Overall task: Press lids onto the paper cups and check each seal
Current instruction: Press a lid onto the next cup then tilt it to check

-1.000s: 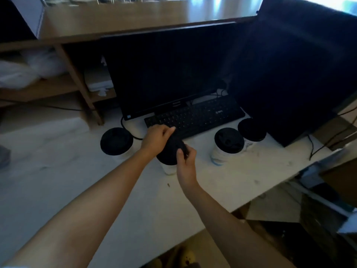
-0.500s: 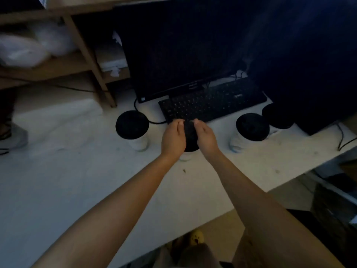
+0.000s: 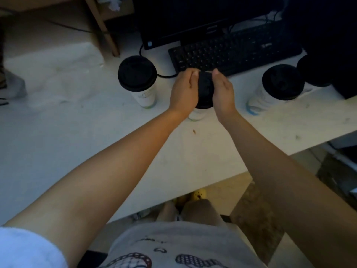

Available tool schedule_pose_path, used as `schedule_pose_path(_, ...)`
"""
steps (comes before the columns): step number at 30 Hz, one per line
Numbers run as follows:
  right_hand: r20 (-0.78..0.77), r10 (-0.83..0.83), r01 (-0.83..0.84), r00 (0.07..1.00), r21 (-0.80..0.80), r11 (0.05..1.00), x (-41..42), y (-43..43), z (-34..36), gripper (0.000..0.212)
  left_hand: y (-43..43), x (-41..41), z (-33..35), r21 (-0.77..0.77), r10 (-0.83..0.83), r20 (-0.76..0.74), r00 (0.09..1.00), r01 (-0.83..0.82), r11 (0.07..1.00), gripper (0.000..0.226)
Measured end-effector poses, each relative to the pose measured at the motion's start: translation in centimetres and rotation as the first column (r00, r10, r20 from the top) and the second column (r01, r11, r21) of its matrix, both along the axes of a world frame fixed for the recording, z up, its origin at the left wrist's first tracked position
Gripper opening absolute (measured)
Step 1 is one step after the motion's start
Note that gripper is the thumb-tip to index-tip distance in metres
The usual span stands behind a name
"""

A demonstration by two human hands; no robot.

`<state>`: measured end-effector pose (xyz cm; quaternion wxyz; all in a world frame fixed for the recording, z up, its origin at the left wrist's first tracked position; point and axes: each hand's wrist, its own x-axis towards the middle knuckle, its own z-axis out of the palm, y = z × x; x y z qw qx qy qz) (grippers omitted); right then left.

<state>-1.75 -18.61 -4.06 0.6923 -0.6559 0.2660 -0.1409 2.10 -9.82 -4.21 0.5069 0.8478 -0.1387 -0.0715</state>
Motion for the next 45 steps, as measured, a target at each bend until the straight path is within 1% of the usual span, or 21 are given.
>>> schedule_pose_path(2, 0.008, -0.031, 0.031, 0.999, 0.006, 1.000, 0.0, 0.4, 0.1, 0.035, 0.1, 0.4, 0.0, -0.001, -0.042, -0.002, 0.999, 0.042, 0.999, 0.032)
schedule_pose_path(5, 0.009, -0.122, 0.122, 0.992, 0.030, 0.992, -0.3, 1.5, 0.0, 0.030, 0.6, 1.1, 0.6, 0.015, -0.129, -0.022, 0.991, 0.130, 0.991, 0.033)
schedule_pose_path(8, -0.002, -0.230, 0.230, 0.973, 0.022, 0.973, -0.9, 2.7, 0.4, 0.029, 0.7, 1.8, 1.7, 0.077, -0.309, 0.006, 0.951, 0.307, 0.948, 0.037)
schedule_pose_path(10, 0.006, -0.265, 0.265, 0.964, 0.026, 0.964, -1.7, 3.4, 0.7, 0.032, 0.5, 2.3, 2.3, 0.204, -0.427, 0.019, 0.904, 0.414, 0.887, 0.044)
schedule_pose_path(12, -0.009, -0.231, 0.231, 0.973, -0.003, 0.973, -2.8, 3.8, 1.0, 0.039, 0.4, 2.7, 3.3, 0.388, -0.526, 0.006, 0.850, 0.483, 0.785, 0.046)
schedule_pose_path(14, -0.036, -0.155, 0.155, 0.987, -0.011, 0.988, -4.4, 3.8, 0.7, 0.041, 0.3, 3.2, 4.1, 0.603, -0.561, -0.001, 0.828, 0.448, 0.661, 0.046)
schedule_pose_path(16, -0.042, -0.053, 0.054, 0.998, 0.014, 0.998, -6.3, 3.1, -0.4, 0.043, 0.2, 3.2, 4.7, 0.705, -0.575, 0.060, 0.816, 0.373, 0.603, 0.056)
schedule_pose_path(17, -0.045, 0.005, -0.005, 0.999, 0.002, 1.000, -7.2, 2.5, -1.0, 0.045, 0.1, 2.9, 5.2, 0.710, -0.565, 0.083, 0.821, 0.349, 0.611, 0.058)
schedule_pose_path(18, -0.058, 0.068, -0.071, 0.996, -0.043, 0.997, -7.8, 1.8, -1.6, 0.047, -0.2, 2.4, 5.6, 0.693, -0.530, 0.081, 0.844, 0.335, 0.639, 0.057)
schedule_pose_path(20, -0.116, 0.210, -0.228, 0.971, -0.168, 0.959, -8.7, 0.5, -2.7, 0.045, -1.2, 1.0, 6.0, 0.655, -0.445, 0.027, 0.895, 0.321, 0.684, 0.058)
schedule_pose_path(21, -0.146, 0.277, -0.304, 0.950, -0.219, 0.927, -8.8, 0.0, -3.0, 0.046, -1.7, 0.1, 5.8, 0.670, -0.426, -0.001, 0.905, 0.317, 0.672, 0.060)
schedule_pose_path(22, -0.169, 0.339, -0.373, 0.925, -0.251, 0.893, -8.8, -0.3, -3.1, 0.052, -2.2, -0.9, 5.4, 0.705, -0.426, -0.016, 0.905, 0.312, 0.636, 0.062)
schedule_pose_path(23, -0.186, 0.394, -0.432, 0.900, -0.261, 0.864, -8.6, -0.6, -3.1, 0.059, -2.4, -1.7, 4.9, 0.748, -0.438, -0.004, 0.899, 0.293, 0.595, 0.062)
schedule_pose_path(24, -0.194, 0.436, -0.474, 0.879, -0.252, 0.844, -8.2, -0.9, -3.1, 0.067, -2.4, -2.2, 4.5, 0.776, -0.443, 0.027, 0.896, 0.261, 0.575, 0.058)
schedule_pose_path(26, -0.211, 0.502, -0.540, 0.839, -0.207, 0.816, -7.1, -1.4, -2.9, 0.083, -2.4, -2.1, 3.8, 0.786, -0.437, 0.089, 0.895, 0.207, 0.583, 0.050)
schedule_pose_path(29, -0.267, 0.573, -0.623, 0.775, -0.164, 0.765, -5.6, -2.4, -3.2, 0.095, -2.7, -2.1, 3.5, 0.784, -0.431, 0.100, 0.897, 0.196, 0.590, 0.045)
schedule_pose_path(32, -0.259, 0.612, -0.660, 0.747, -0.182, 0.729, -4.7, -3.1, -3.8, 0.096, -2.8, -1.9, 3.4, 0.785, -0.424, 0.133, 0.896, 0.166, 0.597, 0.047)
schedule_pose_path(36, -0.186, 0.625, -0.651, 0.758, -0.163, 0.741, -4.4, -3.7, -5.3, 0.094, -2.7, -1.8, 2.8, 0.793, -0.426, 0.170, 0.889, 0.134, 0.595, 0.045)
schedule_pose_path(40, -0.126, 0.655, -0.667, 0.745, -0.150, 0.730, -3.9, -3.4, -6.1, 0.097, -2.7, -1.6, 2.8, 0.798, -0.433, 0.175, 0.884, 0.130, 0.589, 0.044)
schedule_pose_path(42, -0.106, 0.636, -0.645, 0.764, -0.141, 0.751, -4.0, -3.1, -6.1, 0.097, -2.5, -1.6, 3.1, 0.805, -0.457, 0.154, 0.876, 0.157, 0.573, 0.045)
schedule_pose_path(45, -0.122, 0.522, -0.536, 0.844, -0.200, 0.820, -4.7, -2.1, -6.4, 0.098, -2.1, -1.5, 3.7, 0.810, -0.567, 0.103, 0.817, 0.262, 0.524, 0.051)
